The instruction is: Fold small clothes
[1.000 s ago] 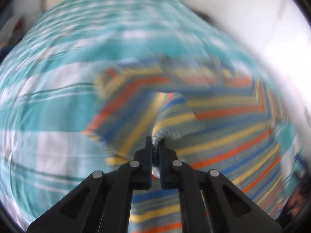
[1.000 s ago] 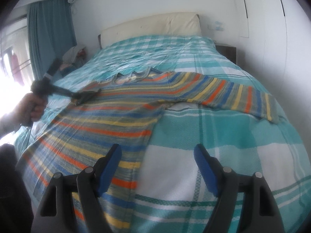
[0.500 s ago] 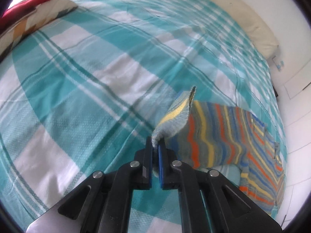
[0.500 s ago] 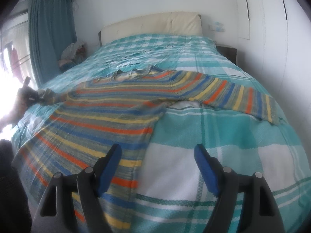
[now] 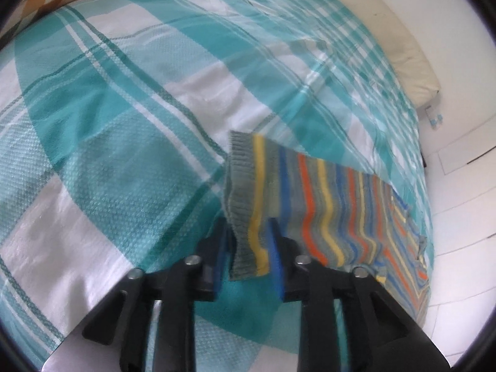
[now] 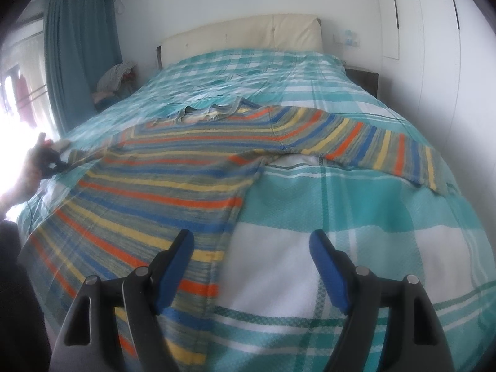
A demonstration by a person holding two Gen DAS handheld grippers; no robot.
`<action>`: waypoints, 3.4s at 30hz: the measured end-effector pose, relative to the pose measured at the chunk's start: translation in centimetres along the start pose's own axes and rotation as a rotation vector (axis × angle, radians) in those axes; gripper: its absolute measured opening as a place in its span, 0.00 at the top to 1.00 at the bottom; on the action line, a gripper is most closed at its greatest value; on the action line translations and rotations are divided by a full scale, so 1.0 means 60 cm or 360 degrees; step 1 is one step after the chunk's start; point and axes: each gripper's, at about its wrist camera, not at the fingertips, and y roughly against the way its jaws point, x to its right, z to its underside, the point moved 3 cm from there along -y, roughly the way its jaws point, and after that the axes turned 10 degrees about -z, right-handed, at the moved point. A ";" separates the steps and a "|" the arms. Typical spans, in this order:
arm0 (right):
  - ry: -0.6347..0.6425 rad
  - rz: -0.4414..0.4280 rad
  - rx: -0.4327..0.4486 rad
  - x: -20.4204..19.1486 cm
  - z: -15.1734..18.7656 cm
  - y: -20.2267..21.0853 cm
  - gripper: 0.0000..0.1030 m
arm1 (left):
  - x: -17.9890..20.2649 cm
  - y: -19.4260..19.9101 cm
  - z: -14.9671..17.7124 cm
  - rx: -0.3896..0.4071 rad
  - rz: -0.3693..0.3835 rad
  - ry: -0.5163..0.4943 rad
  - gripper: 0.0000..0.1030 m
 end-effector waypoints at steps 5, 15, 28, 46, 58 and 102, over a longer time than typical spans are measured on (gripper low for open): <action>-0.0010 0.0005 -0.0018 -0.001 0.001 -0.007 0.26 | 0.014 -0.011 -0.028 0.0022 0.0075 0.0040 0.38; -0.0011 0.0032 -0.0049 0.002 0.006 -0.015 0.26 | -0.013 -0.034 -0.045 0.0081 -0.0129 0.0132 0.97; -0.0095 0.0078 0.0066 0.018 -0.004 0.011 0.26 | 0.065 0.170 0.084 0.0316 -0.0240 -0.0506 0.15; -0.0147 0.0164 0.0058 0.040 0.002 0.016 0.26 | 0.184 0.106 0.294 0.0310 0.0087 -0.0655 0.08; -0.0141 0.0178 0.0028 0.042 0.003 0.004 0.26 | 0.178 0.112 0.300 0.0378 0.0038 -0.0645 0.08; -0.1840 -0.0119 0.0397 0.482 -0.026 0.005 0.36 | 0.165 0.082 0.293 0.0396 -0.0147 -0.0624 0.07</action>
